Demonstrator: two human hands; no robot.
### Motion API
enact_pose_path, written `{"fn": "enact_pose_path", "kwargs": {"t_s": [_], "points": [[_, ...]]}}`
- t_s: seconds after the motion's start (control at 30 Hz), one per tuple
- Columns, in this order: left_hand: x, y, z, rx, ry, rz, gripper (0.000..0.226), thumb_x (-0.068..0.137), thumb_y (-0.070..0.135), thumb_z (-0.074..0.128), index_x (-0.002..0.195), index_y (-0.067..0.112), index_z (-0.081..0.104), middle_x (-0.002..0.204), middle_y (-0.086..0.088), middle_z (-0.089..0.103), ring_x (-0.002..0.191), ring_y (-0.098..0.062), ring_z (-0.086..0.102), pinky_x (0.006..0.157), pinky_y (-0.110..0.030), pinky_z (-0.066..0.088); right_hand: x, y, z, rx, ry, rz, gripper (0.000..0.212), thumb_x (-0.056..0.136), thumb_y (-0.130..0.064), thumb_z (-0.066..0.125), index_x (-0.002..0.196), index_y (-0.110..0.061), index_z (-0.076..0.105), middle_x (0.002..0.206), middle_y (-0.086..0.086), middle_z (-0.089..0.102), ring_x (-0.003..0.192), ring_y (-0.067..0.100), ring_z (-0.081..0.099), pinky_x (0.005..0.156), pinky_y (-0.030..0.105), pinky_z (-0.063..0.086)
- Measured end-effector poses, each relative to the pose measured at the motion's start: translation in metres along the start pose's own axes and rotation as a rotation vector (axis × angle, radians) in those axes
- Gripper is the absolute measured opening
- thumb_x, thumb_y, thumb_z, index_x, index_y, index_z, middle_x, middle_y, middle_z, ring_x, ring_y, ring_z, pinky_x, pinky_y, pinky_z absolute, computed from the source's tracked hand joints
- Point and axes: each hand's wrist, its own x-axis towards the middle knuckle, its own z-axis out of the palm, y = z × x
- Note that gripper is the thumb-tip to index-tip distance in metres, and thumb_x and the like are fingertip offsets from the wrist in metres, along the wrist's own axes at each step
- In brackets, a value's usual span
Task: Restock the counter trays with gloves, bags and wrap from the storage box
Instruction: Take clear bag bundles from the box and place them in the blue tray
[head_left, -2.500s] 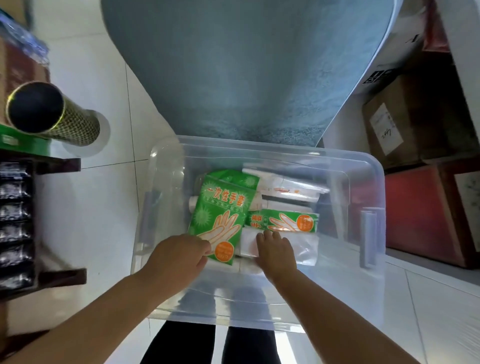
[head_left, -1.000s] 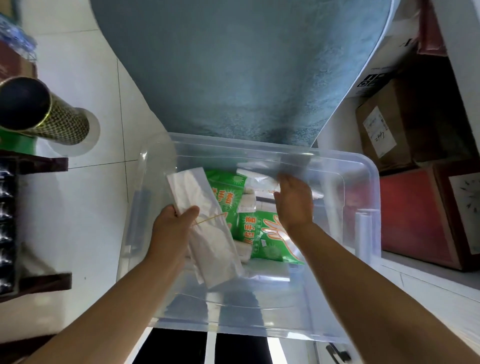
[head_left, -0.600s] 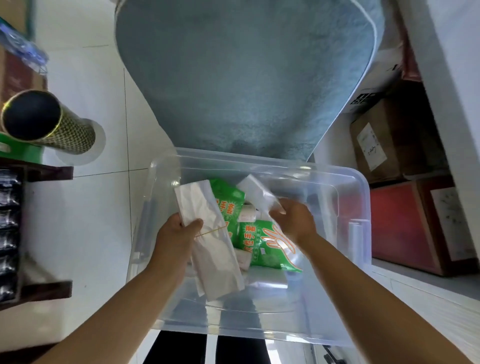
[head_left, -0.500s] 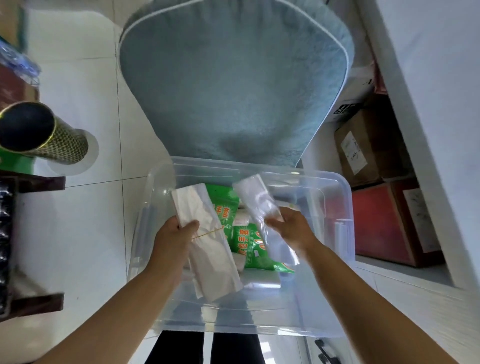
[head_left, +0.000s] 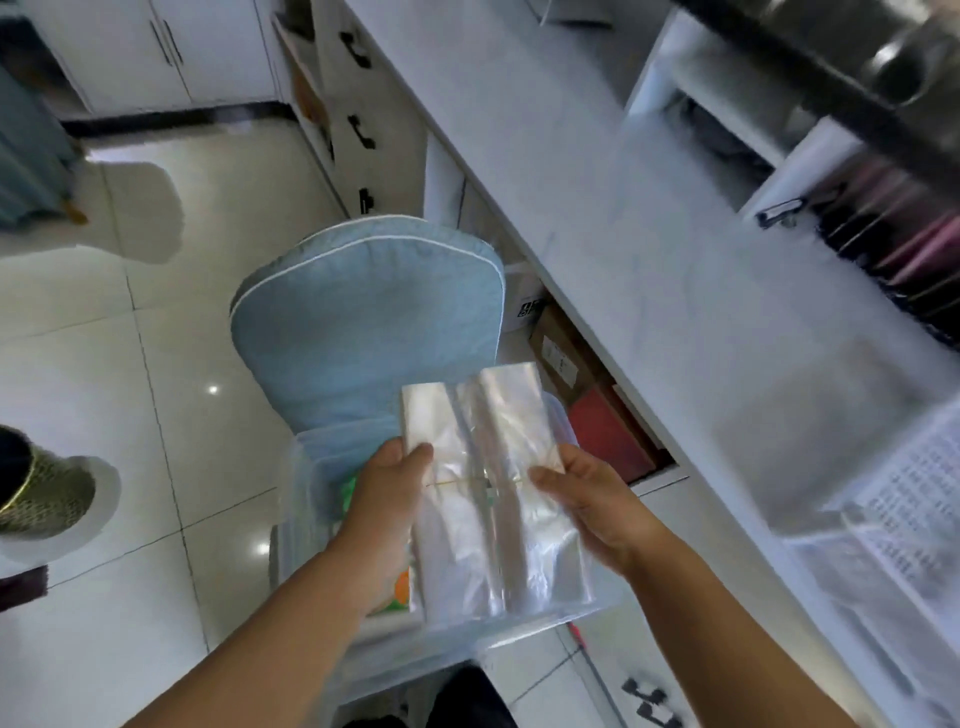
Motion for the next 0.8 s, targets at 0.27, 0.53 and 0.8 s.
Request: {"fn": "enact_pose_path", "kwargs": {"t_s": [0.27,0.53,0.8], "points": [[-0.065,0.042,0.072,0.008,-0.342,0.073,0.013,0.083,0.025,0.054,0.075,0.017,0.061,0.071,-0.008,0.058,0.064,-0.019,0.054,0.06,-0.029,0.041,-0.086,-0.025,-0.025,-0.142,0.344,-0.154,0.02,0.076,-0.021,0.072,0.089,-0.01,0.061,0.085,0.012,0.065,0.072,0.023,0.061,0.069,0.039,0.05],[-0.152,0.04,0.161,-0.008,-0.613,-0.069,0.023,0.088,0.034,0.054,0.091,0.014,0.064,0.088,-0.01,0.069,0.077,-0.024,0.064,0.072,-0.035,0.05,-0.192,-0.019,-0.087,-0.3,0.772,-0.258,0.019,0.071,-0.039,0.067,0.066,-0.031,0.05,0.064,-0.01,0.044,0.051,0.006,0.044,0.045,0.022,0.043],[-0.294,0.006,0.257,0.069,-0.869,0.104,0.025,0.075,0.005,0.07,0.098,0.008,0.063,0.087,-0.014,0.073,0.072,-0.022,0.071,0.055,-0.025,0.053,-0.324,0.003,-0.174,-0.436,1.028,-0.364,0.028,0.076,-0.031,0.072,0.097,-0.024,0.056,0.098,-0.002,0.052,0.073,0.004,0.055,0.063,0.012,0.041]]}}
